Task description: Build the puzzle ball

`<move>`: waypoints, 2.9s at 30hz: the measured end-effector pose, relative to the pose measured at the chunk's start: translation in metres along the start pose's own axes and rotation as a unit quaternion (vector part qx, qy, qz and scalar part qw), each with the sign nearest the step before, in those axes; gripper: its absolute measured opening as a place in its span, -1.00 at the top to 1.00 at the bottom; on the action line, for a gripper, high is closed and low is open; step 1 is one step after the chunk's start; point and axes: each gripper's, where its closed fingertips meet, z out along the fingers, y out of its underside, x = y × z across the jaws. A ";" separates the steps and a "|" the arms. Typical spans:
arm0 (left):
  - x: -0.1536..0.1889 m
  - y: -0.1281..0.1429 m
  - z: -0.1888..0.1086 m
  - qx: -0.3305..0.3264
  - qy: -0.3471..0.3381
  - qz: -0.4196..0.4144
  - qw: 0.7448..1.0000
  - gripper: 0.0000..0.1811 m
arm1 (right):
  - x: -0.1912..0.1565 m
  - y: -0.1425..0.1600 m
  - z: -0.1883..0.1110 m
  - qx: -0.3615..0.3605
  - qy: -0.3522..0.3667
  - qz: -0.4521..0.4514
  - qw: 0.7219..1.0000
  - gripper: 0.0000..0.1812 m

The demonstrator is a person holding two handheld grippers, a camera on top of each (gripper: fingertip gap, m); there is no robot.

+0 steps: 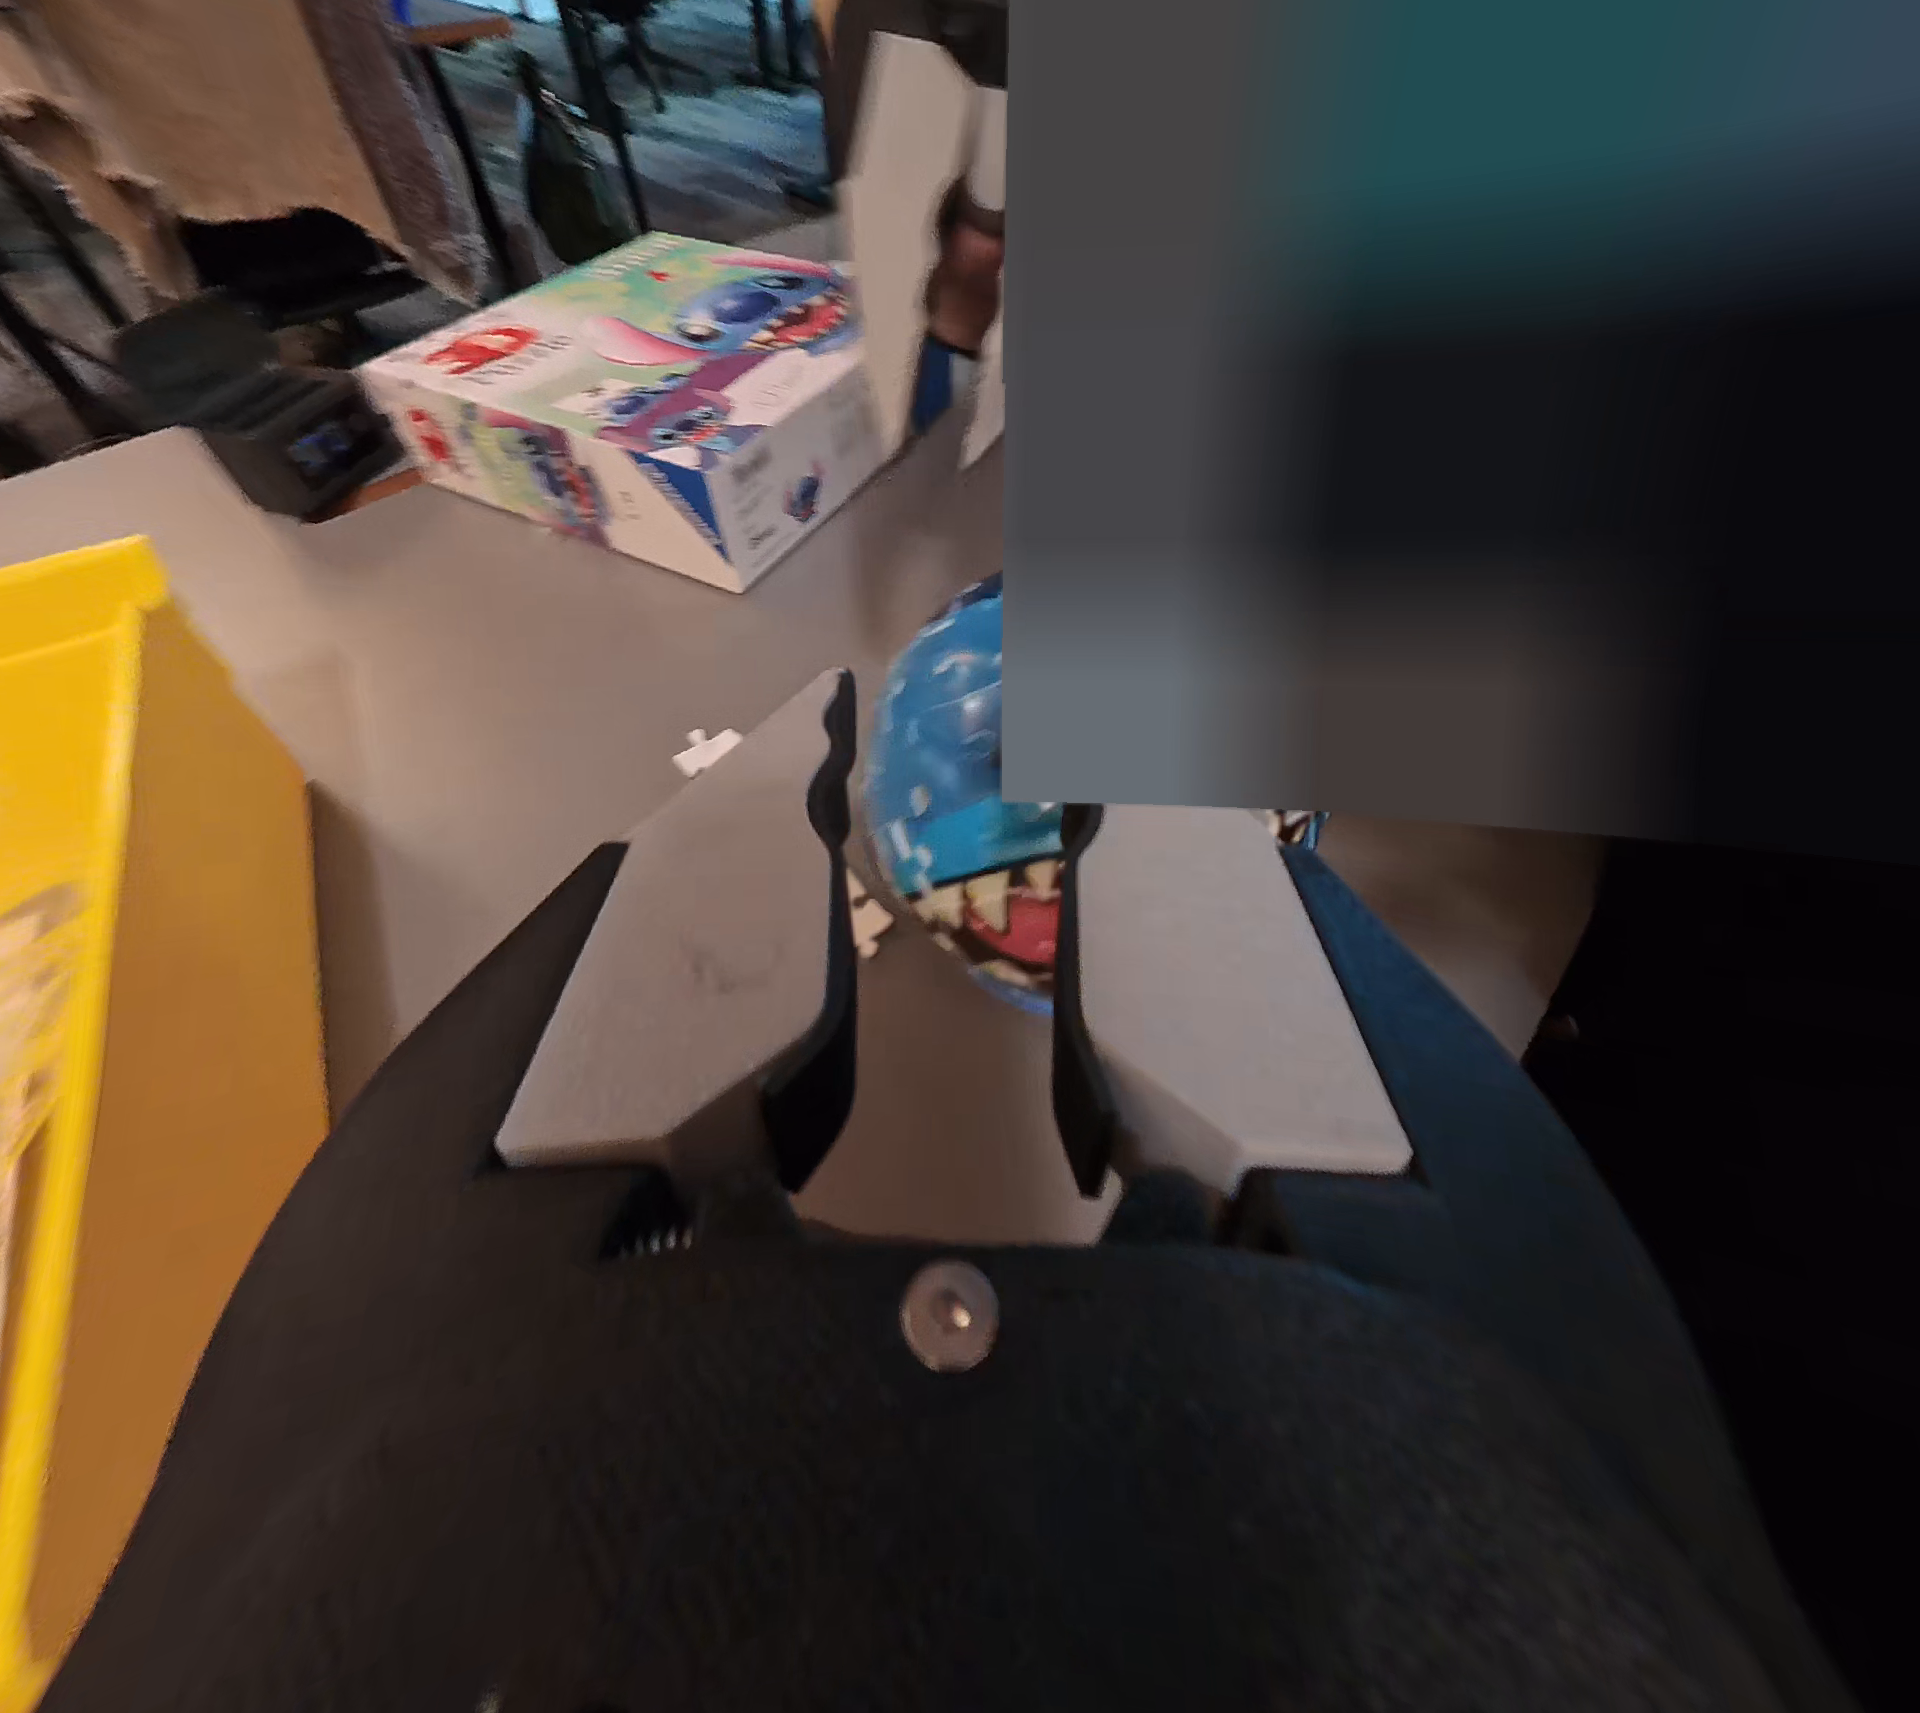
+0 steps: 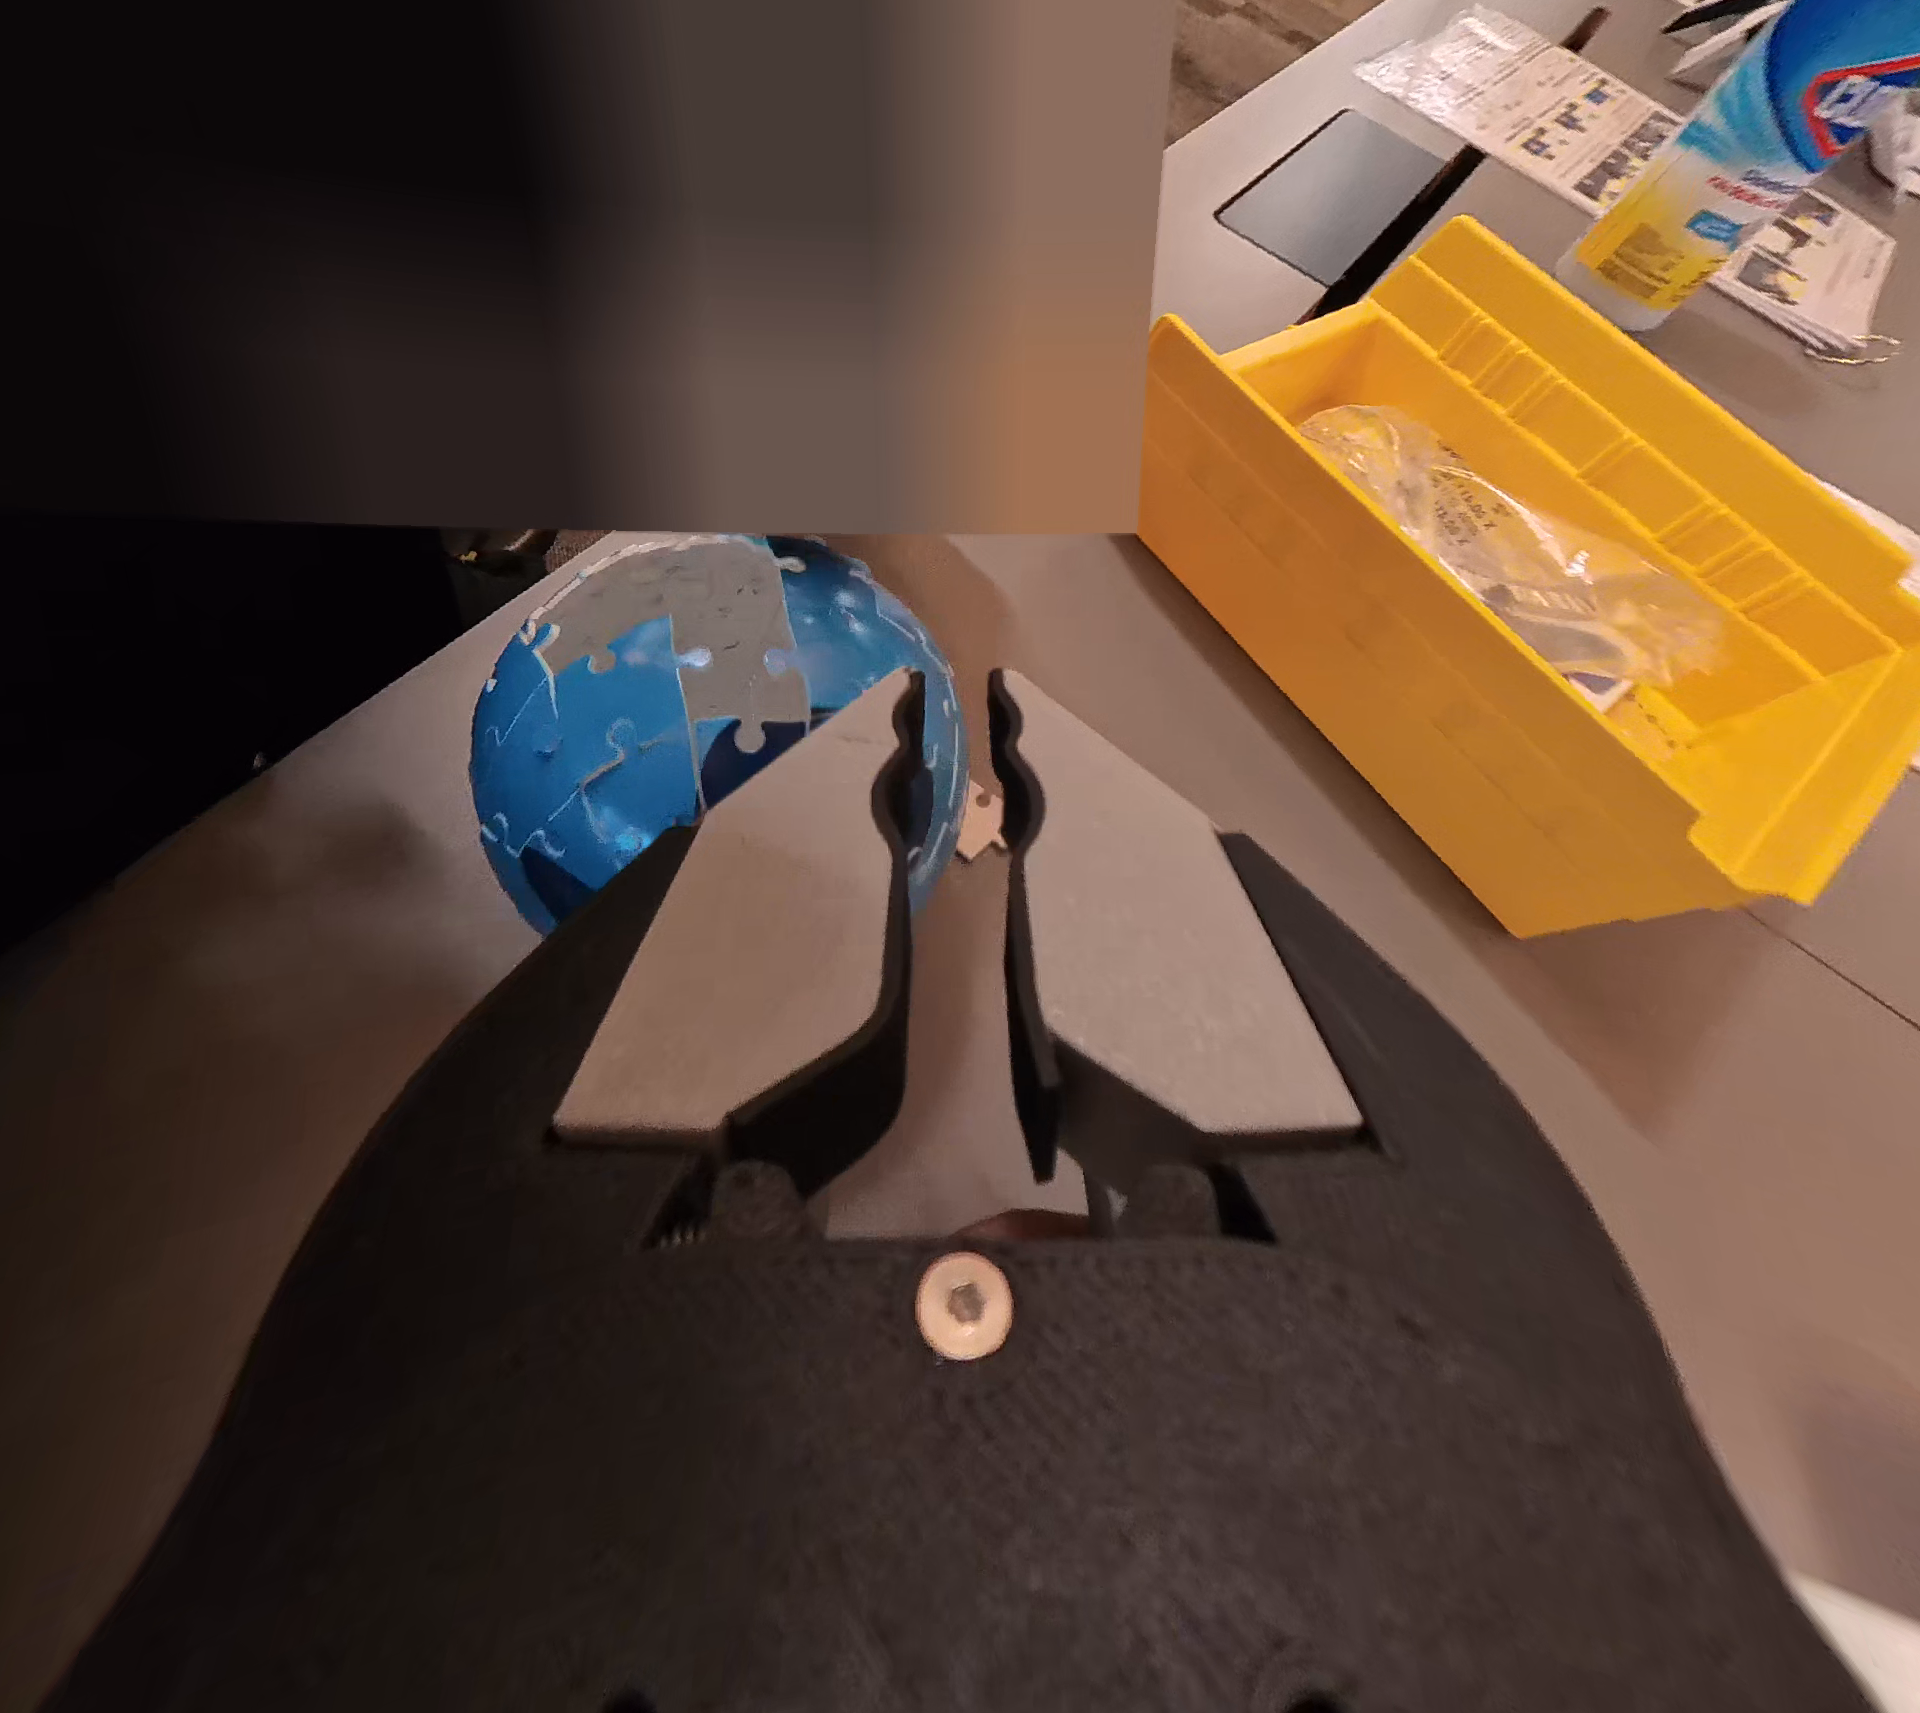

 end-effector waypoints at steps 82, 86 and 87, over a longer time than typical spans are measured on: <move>0.187 0.030 0.066 0.005 0.055 -0.040 0.998 0.59 | -0.143 0.007 -0.059 0.294 0.069 0.346 0.888 1.00; 0.174 0.018 0.076 0.022 0.014 -0.041 0.999 0.56 | -0.155 -0.004 -0.057 0.322 0.028 0.346 0.881 1.00; 0.171 0.015 0.076 0.029 0.007 -0.042 0.999 0.56 | -0.159 -0.007 -0.056 0.317 0.031 0.328 0.889 1.00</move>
